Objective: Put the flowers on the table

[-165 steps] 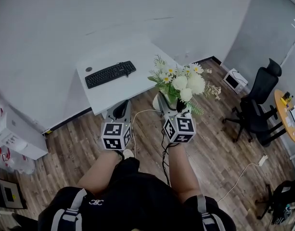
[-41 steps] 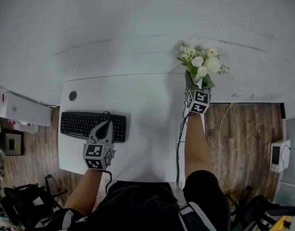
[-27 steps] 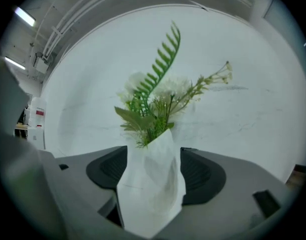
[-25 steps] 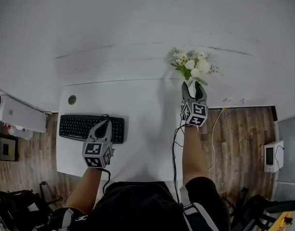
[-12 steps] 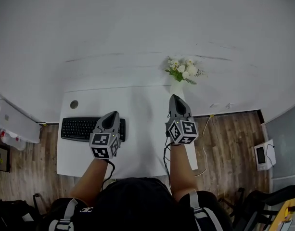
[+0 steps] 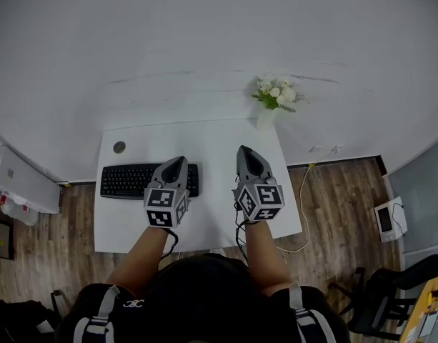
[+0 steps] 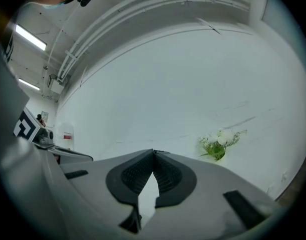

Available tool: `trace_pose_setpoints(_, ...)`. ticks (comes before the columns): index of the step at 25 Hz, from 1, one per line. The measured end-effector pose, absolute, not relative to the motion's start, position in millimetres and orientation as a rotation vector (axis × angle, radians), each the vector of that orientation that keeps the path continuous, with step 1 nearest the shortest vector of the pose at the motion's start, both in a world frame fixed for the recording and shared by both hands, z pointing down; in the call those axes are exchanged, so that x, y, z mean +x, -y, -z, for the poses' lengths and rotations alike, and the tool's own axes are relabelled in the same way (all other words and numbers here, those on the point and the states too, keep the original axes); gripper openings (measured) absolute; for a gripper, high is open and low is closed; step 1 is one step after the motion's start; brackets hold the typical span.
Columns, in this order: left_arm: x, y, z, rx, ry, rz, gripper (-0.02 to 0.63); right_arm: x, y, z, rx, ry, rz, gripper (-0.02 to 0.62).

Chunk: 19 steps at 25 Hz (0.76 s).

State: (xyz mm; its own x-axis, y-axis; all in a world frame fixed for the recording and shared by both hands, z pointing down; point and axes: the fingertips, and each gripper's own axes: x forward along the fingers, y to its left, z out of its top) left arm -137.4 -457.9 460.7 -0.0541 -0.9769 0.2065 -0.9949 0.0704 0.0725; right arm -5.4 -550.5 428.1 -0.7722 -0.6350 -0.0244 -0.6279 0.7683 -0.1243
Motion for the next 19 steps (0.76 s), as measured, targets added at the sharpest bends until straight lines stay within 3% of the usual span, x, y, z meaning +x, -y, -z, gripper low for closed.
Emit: trace_pose_setpoints(19,-152,389,-456,2.056,2.120,-0.117,0.012,-38,464,-428,-1.000,-2.918,0.149,0.002)
